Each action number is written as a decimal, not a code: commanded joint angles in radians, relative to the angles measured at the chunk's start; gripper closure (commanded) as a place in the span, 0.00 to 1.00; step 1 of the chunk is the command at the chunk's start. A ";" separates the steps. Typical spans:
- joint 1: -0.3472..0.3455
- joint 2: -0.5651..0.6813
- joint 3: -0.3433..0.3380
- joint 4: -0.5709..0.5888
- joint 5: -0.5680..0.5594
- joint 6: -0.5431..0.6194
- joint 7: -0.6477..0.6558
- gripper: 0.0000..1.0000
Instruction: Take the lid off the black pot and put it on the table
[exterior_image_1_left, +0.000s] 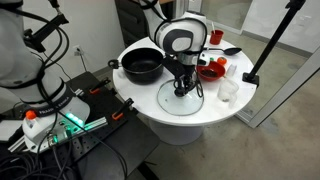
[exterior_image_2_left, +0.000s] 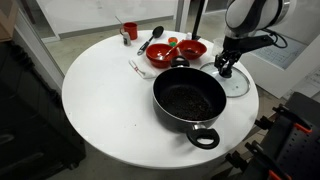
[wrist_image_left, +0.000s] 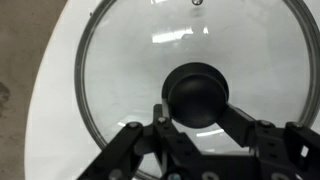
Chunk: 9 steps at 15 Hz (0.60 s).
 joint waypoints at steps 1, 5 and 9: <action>-0.019 -0.009 0.016 -0.015 0.008 0.032 -0.036 0.75; -0.020 -0.024 0.015 -0.021 0.010 0.017 -0.039 0.11; -0.056 -0.139 0.049 -0.095 0.030 -0.012 -0.100 0.00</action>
